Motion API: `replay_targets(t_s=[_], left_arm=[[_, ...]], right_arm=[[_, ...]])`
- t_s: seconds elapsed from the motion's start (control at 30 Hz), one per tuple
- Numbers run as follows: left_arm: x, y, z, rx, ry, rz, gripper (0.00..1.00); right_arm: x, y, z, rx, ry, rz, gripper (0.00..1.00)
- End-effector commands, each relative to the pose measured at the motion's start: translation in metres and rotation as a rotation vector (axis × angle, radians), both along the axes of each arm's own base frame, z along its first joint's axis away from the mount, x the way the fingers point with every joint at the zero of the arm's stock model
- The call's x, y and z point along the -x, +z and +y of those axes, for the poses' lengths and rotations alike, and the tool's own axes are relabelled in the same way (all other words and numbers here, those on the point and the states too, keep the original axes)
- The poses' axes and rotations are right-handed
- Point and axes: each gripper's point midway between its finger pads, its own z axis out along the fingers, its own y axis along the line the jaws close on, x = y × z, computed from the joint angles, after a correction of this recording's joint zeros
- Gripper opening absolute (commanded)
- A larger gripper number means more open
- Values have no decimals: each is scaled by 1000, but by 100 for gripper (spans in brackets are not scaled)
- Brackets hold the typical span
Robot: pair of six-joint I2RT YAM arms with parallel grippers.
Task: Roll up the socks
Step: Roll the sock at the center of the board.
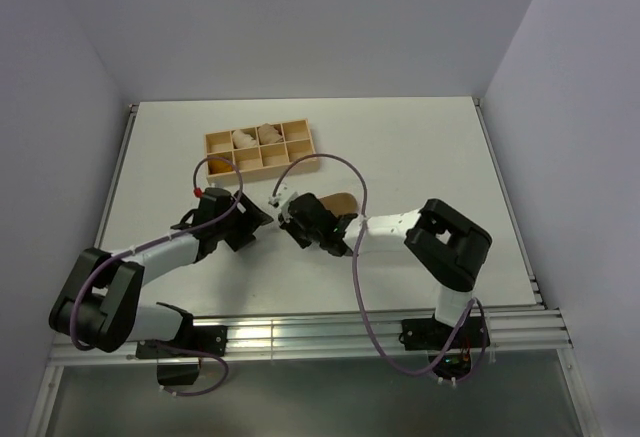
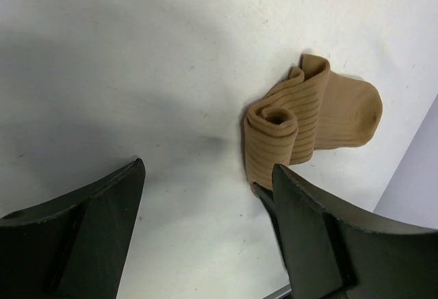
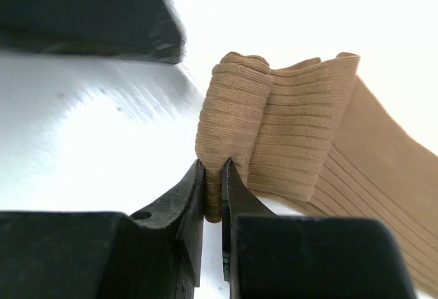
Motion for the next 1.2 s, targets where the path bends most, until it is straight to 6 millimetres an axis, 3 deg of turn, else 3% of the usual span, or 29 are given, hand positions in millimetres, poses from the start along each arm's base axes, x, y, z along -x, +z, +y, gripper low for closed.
replay_targets(t_s=[0.0,0.07,0.33,0.6,0.87,1.17], left_arm=[[-1,8,2,12,-6,-64,80],[3,5,0,24,-28,-72,79],[1,14,-16,72,-91,-131,75],[-5,11,-36,66,-133,-123,73],[0,-10,-43,60,-136,-67,68],[4,-21,-39,29,-128,-49,55]], right_arm=[[37,-13,6,-166,83,311,0],[27,-13,1,-231,41,376,0],[33,-14,3,-512,48,696,0],[28,-15,1,-668,5,873,3],[21,-21,-1,-683,-28,945,7],[19,-30,-2,-704,-56,1008,9]])
